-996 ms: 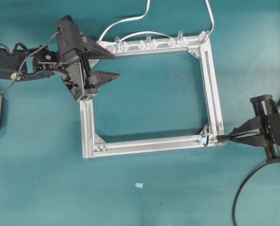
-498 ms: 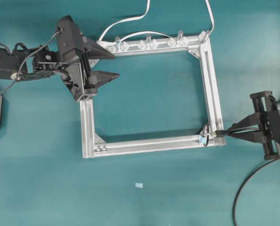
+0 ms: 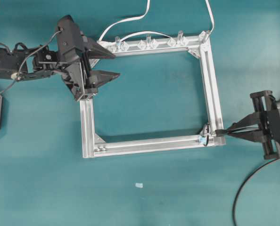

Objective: Insert the wire through the string loop located on the right side.
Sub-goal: 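Push the plug through the black zip-tie loop with the right gripper, then move the left gripper across the frame toward the protruding plug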

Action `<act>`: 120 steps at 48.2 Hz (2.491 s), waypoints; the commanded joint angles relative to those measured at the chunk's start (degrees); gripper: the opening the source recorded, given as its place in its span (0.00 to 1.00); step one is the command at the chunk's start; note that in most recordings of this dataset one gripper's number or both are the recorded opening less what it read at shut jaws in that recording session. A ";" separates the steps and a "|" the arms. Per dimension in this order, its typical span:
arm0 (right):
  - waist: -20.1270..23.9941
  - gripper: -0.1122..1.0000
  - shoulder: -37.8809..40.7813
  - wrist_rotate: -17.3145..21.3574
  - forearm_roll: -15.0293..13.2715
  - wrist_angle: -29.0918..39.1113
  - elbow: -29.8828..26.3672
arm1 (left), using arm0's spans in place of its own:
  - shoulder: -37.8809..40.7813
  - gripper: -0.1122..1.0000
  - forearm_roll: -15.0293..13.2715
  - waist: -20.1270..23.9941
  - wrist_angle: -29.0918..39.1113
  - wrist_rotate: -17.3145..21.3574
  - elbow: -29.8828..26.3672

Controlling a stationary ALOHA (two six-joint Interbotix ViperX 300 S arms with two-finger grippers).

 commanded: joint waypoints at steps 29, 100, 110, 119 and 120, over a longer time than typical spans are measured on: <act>-0.18 0.21 -0.18 -0.09 -0.18 -0.18 -0.35 | -1.23 0.70 0.18 -0.09 -0.26 -0.09 -1.23; -2.11 0.21 15.03 -0.18 -0.18 -0.44 -12.39 | -0.53 0.70 0.18 -4.83 0.09 0.00 -3.16; -2.11 0.21 17.05 -0.09 -0.09 -0.62 -13.97 | -0.53 0.70 0.18 -5.45 1.32 0.00 -3.34; -2.11 0.21 17.84 -0.09 -0.18 -1.14 -14.41 | -0.53 0.70 0.18 -6.06 2.37 0.00 -3.78; -2.11 0.21 17.84 -0.09 -0.18 -1.23 -14.41 | -0.53 0.70 0.18 -6.06 2.46 0.00 -3.87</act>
